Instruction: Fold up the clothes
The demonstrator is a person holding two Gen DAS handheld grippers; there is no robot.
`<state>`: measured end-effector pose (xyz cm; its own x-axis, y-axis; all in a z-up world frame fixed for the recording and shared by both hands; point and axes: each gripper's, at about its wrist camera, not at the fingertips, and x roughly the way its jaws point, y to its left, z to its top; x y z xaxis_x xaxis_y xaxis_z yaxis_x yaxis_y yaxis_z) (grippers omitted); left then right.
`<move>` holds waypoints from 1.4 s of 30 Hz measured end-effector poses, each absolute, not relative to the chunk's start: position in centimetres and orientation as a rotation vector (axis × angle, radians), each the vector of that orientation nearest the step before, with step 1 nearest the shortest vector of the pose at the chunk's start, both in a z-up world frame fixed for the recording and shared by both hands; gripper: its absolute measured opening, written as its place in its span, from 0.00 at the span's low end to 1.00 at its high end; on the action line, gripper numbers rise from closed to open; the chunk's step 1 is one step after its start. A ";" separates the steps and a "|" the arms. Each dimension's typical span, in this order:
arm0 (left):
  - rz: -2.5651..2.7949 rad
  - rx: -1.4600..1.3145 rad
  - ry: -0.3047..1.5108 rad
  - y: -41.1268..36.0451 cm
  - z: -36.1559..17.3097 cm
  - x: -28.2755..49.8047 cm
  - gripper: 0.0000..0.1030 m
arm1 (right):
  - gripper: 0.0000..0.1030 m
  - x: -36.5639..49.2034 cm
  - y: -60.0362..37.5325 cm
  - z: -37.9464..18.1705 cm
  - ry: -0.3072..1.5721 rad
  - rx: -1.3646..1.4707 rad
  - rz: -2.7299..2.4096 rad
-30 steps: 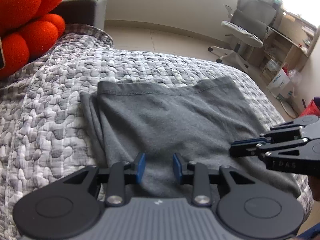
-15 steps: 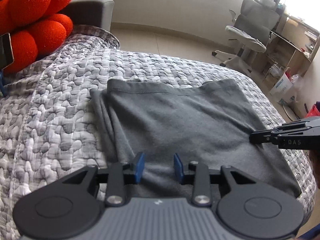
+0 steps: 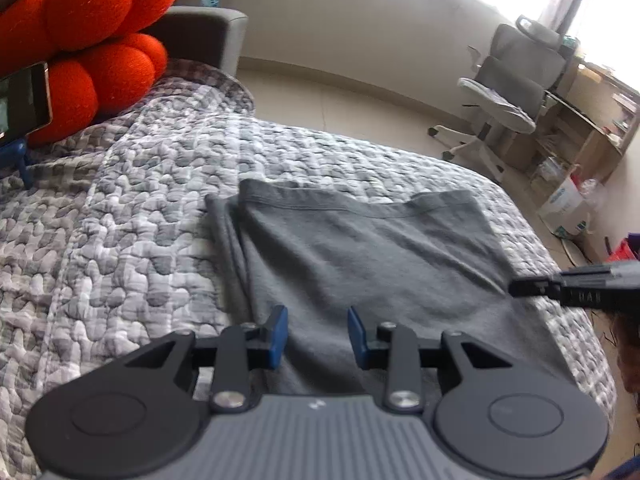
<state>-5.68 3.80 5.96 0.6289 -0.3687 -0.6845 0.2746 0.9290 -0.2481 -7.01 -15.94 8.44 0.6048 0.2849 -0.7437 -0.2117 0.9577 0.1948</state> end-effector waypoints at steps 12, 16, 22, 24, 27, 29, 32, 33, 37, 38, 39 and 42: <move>-0.377 -0.061 0.869 2.0 4.5 -5.4 0.31 | 0.12 -6.7 -14.2 6.4 0.948 -0.009 0.305; -0.358 -0.090 0.864 3.0 4.9 -5.4 0.31 | 0.06 -6.8 -16.0 6.4 0.951 0.025 0.254; -0.369 -0.169 0.826 4.2 5.7 -5.5 0.32 | 0.09 -7.3 -16.1 6.9 0.929 0.015 0.251; -0.389 -0.176 0.818 3.9 5.7 -5.6 0.32 | 0.15 -7.6 -15.8 7.4 0.901 0.016 0.271; -0.423 -0.161 0.809 2.6 5.7 -5.9 0.32 | 0.15 -8.0 -14.0 8.3 0.862 0.038 0.385; -0.449 -0.144 0.803 1.7 5.7 -6.4 0.32 | 0.15 -8.3 -12.4 8.5 0.857 0.013 0.458; -0.456 -0.085 0.826 0.4 5.1 -6.8 0.32 | 0.15 -9.2 -9.8 8.2 0.873 -0.068 0.594; -0.444 -0.057 0.842 0.0 4.6 -6.8 0.32 | 0.14 -9.5 -9.1 8.0 0.885 -0.101 0.630; -0.426 0.006 0.854 -1.0 4.2 -7.0 0.32 | 0.12 -9.3 -7.3 6.4 0.941 -0.219 0.612; -0.425 0.011 0.850 -1.1 4.3 -7.1 0.32 | 0.12 -9.2 -7.1 6.1 0.945 -0.236 0.598; -0.421 0.009 0.844 -1.1 4.4 -7.2 0.32 | 0.12 -9.1 -7.2 6.3 0.943 -0.223 0.591; -0.420 -0.013 0.820 -0.6 4.9 -7.7 0.32 | 0.15 -9.3 -7.6 7.1 0.903 -0.197 0.599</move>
<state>-7.66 -0.61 4.94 0.6049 -0.3683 -0.7060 0.3582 0.9177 -0.1718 -9.27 -7.61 7.05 0.4699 0.4048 -0.7844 -0.5655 0.8204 0.0846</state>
